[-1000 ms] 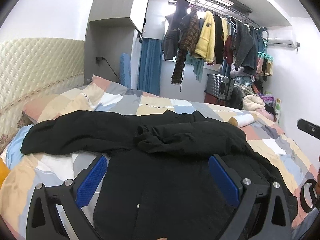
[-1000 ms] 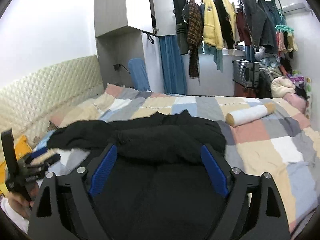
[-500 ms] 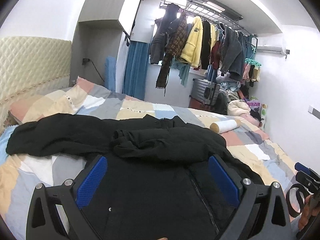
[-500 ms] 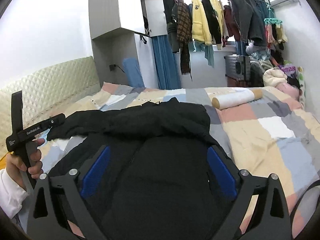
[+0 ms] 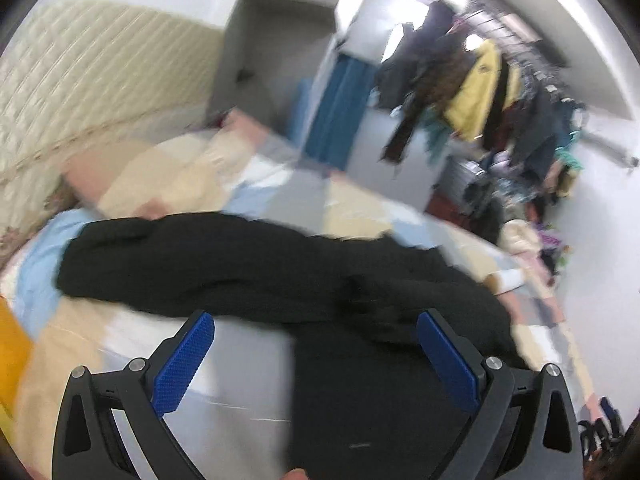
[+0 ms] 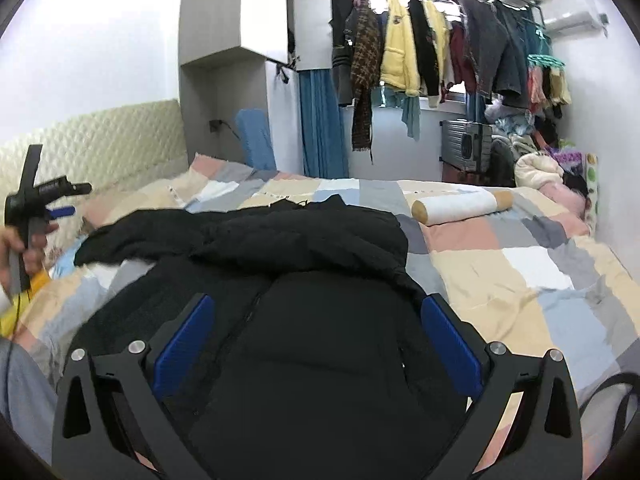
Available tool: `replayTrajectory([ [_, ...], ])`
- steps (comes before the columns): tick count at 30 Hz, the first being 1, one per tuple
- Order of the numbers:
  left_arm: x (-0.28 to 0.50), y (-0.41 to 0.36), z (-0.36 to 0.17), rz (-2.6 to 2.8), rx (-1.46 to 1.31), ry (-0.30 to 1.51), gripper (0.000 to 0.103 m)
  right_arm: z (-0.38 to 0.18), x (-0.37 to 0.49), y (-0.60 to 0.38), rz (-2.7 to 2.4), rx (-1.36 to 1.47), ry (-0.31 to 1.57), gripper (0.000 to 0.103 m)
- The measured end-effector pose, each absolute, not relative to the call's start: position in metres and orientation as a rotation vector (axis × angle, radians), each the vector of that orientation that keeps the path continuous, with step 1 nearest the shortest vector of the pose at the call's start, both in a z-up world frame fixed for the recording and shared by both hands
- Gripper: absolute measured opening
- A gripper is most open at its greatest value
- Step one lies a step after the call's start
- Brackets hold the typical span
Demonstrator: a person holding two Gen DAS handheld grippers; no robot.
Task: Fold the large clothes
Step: 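Grasp the other sleeve with the left gripper and lift it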
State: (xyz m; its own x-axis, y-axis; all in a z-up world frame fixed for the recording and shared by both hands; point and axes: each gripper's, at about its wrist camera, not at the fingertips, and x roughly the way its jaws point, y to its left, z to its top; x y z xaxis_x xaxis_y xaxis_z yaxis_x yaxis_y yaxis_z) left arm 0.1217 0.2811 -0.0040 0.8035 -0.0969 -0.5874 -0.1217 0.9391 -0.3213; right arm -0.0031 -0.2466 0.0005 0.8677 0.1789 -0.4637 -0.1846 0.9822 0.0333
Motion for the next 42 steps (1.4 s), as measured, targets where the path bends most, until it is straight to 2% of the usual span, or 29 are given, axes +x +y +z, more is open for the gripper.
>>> replayTrajectory([
  [5, 0.121, 0.396, -0.035, 0.096, -0.548, 0.688, 0.102, -0.01, 0.012, -0.232, 0.194, -0.02, 0.547, 0.103],
  [14, 0.137, 0.506, -0.121, 0.147, -0.806, 0.72, 0.101, -0.034, 0.038, -0.214, 0.158, 0.008, 0.68, 0.103],
  [23, 0.168, 0.547, -0.209, 0.22, -0.956, 0.692, 0.098, -0.035, 0.056, -0.183, 0.156, -0.002, 0.703, 0.103],
  [29, 0.187, 0.565, -0.227, 0.266, -0.967, 0.622, 0.098, -0.048, 0.082, -0.174, 0.151, 0.045, 0.744, 0.103],
  [35, 0.219, 0.583, -0.229, 0.337, -0.934, 0.637, 0.098, -0.067, 0.099, -0.165, 0.152, 0.038, 0.793, 0.103],
  [37, 0.225, 0.585, -0.227, 0.36, -0.94, 0.632, 0.092, -0.07, 0.103, -0.165, 0.148, 0.044, 0.805, 0.103],
  [39, 0.23, 0.585, -0.224, 0.375, -0.938, 0.634, 0.076, -0.072, 0.105, -0.167, 0.144, 0.053, 0.808, 0.103],
  [40, 0.231, 0.583, -0.223, 0.386, -0.94, 0.636, 0.074, -0.071, 0.104, -0.168, 0.14, 0.052, 0.804, 0.103],
  [42, 0.229, 0.582, -0.22, 0.389, -0.981, 0.629, 0.055, -0.069, 0.103, -0.171, 0.134, 0.053, 0.797, 0.103],
])
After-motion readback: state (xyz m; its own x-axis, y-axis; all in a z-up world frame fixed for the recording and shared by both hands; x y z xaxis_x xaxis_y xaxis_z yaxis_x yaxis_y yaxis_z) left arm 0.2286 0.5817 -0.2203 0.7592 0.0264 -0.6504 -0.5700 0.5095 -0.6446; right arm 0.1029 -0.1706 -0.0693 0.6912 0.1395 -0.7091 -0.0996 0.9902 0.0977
